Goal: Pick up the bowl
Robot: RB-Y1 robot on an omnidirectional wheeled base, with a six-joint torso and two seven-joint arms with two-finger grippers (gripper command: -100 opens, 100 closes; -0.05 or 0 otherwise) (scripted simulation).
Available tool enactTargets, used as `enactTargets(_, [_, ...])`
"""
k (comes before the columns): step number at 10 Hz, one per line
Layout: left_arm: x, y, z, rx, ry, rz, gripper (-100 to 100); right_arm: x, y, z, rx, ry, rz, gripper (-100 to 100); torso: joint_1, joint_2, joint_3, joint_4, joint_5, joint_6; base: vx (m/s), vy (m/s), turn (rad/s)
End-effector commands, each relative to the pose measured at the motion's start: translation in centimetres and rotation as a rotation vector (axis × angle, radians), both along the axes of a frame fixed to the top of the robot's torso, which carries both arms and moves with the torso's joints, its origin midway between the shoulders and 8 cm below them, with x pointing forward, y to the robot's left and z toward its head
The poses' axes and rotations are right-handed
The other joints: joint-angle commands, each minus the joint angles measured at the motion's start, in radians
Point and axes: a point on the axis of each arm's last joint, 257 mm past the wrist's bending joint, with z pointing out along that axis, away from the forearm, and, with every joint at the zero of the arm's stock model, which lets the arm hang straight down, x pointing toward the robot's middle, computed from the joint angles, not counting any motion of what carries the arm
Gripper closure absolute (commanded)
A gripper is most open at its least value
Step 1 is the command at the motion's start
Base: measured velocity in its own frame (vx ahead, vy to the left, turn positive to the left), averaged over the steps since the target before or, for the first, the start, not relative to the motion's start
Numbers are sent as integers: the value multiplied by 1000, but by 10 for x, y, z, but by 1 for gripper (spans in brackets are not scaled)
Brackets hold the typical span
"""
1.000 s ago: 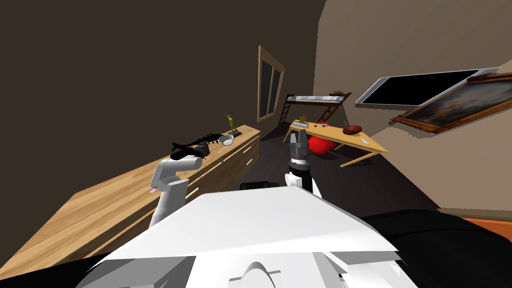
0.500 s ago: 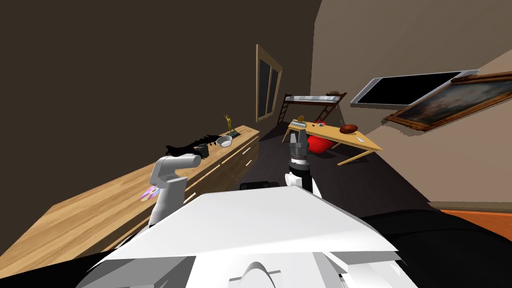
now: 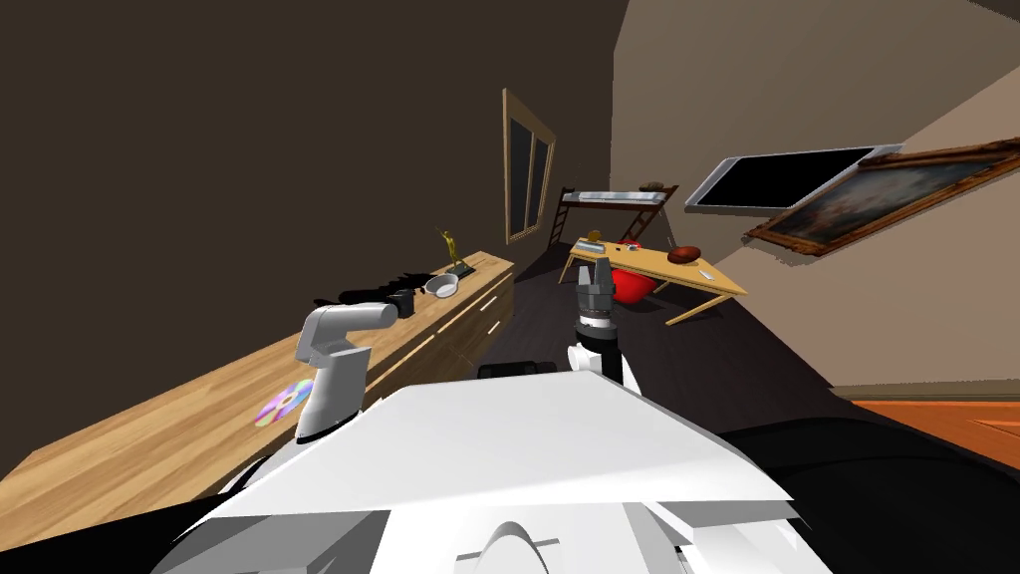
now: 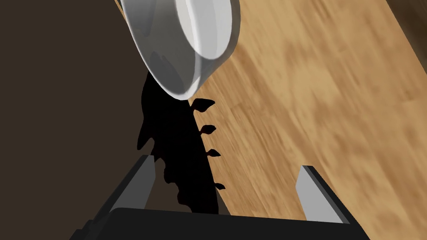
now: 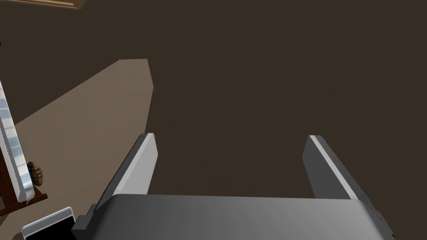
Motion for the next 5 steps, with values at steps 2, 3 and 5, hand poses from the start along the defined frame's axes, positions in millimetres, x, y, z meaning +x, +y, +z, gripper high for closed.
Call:
enactTargets(2, [-6,5,-9,-4,76,1,-100,0,0,0,0,0,0,0,0,0,0,0,0,0,56,18,-82])
enactTargets(3, [-10,6,-13,-9,97,6,-100,0,0,0,0,0,0,0,-1,0,0,0,0,0,52,17,-52])
enactTargets(5, [-16,8,-18,-13,145,6,-100,0,0,0,0,0,0,0,0,0,0,0,0,0,57,25,-68])
